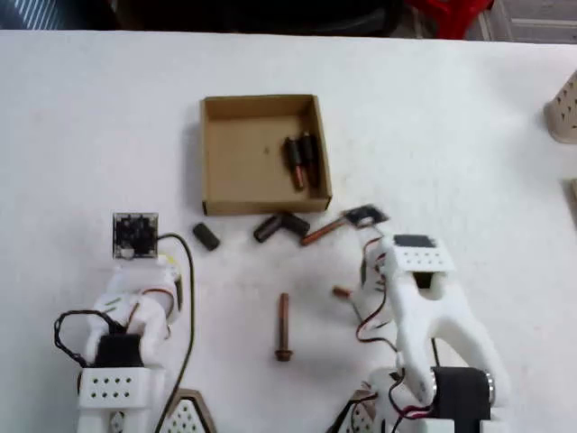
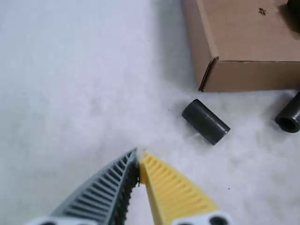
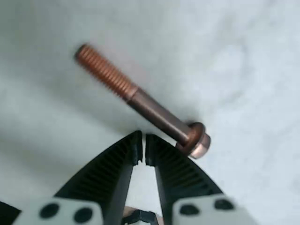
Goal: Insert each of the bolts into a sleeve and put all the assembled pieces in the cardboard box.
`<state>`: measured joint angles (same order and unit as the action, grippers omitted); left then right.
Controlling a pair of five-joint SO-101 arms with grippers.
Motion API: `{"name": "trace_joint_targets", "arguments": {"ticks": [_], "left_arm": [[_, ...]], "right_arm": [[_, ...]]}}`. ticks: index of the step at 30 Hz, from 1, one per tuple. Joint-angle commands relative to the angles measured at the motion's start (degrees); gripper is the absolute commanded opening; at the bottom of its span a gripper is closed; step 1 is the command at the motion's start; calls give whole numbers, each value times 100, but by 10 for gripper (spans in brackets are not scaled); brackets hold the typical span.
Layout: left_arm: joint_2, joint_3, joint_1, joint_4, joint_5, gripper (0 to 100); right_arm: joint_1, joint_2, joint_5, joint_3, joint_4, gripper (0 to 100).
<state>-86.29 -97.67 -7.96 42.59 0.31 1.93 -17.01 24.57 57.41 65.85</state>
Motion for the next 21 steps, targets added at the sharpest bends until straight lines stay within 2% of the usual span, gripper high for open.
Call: {"name": "trace_joint_targets", "arguments": {"ticks": [1,14,21], "left_arm": [[-66,26,48,-123,-44,24],[-66,26,48,-105,-44,24],[-66,26,48,-105,-44,24]], "right_arm": [[-514,22,-18,-492,-92,17],[-629,207,-18,-1512,-57,17],[-664,-40,-18,-1363,804,17]]}}
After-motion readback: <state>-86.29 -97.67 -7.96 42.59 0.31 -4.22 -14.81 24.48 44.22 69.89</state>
